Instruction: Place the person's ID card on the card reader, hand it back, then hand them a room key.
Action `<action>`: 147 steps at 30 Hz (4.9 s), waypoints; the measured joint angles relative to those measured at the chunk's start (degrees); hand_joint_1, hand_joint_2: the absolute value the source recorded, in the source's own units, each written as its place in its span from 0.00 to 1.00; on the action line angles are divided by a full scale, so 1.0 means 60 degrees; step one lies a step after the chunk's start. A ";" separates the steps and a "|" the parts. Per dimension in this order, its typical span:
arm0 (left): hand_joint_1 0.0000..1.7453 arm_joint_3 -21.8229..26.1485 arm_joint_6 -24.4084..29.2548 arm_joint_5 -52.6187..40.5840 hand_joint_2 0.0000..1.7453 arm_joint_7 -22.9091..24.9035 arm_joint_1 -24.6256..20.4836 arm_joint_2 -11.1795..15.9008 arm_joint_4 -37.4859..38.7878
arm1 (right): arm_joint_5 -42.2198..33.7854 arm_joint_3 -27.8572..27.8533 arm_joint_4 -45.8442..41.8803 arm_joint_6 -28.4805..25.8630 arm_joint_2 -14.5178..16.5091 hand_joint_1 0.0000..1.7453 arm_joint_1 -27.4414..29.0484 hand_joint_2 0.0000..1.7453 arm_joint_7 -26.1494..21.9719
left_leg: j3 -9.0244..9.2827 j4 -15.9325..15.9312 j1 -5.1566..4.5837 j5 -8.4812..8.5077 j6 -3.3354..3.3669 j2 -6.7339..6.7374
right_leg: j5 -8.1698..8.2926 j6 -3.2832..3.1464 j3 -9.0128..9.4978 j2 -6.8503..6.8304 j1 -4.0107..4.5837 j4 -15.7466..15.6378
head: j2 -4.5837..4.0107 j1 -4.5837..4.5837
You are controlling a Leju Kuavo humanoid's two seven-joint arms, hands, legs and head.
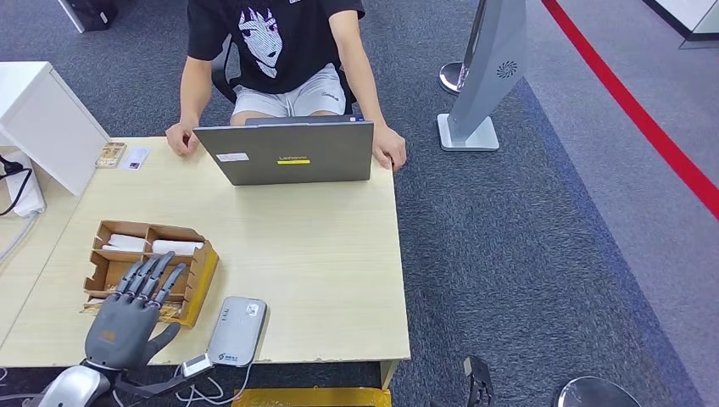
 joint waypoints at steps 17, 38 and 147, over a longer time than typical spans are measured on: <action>0.00 -0.0008 -0.1056 -0.0142 1.00 0.0624 0.0313 0.0525 -0.0215 | -0.0005 -0.0236 -0.0005 0.0130 -0.0006 0.00 0.0063 1.00 -0.0039 | -0.0001 -0.0001 0.0001 0.0000 0.0000 0.0002 | -0.0001 0.0000 -0.0001 0.0001 0.0000 0.0000 | 0.0000 0.0002; 0.00 0.0216 -0.0709 -0.0139 1.00 0.0773 0.0567 0.0722 -0.0513 | 0.0014 -0.0325 -0.0005 0.0129 -0.0025 0.00 0.0083 1.00 -0.0044 | -0.0001 -0.0001 0.0001 0.0000 0.0000 0.0002 | -0.0001 0.0000 0.0000 0.0002 0.0001 0.0000 | 0.0000 0.0005; 0.00 -0.0309 0.1746 -0.1641 1.00 0.0265 -0.6673 -0.1189 0.4602 | 0.1069 -0.0020 0.0014 0.0284 0.0189 0.00 -0.0494 1.00 0.0797 | -0.0008 0.0002 0.0004 0.0050 -0.0011 0.0005 | 0.0041 -0.0033 -0.0013 0.0003 0.0011 0.0014 | 0.0000 0.0001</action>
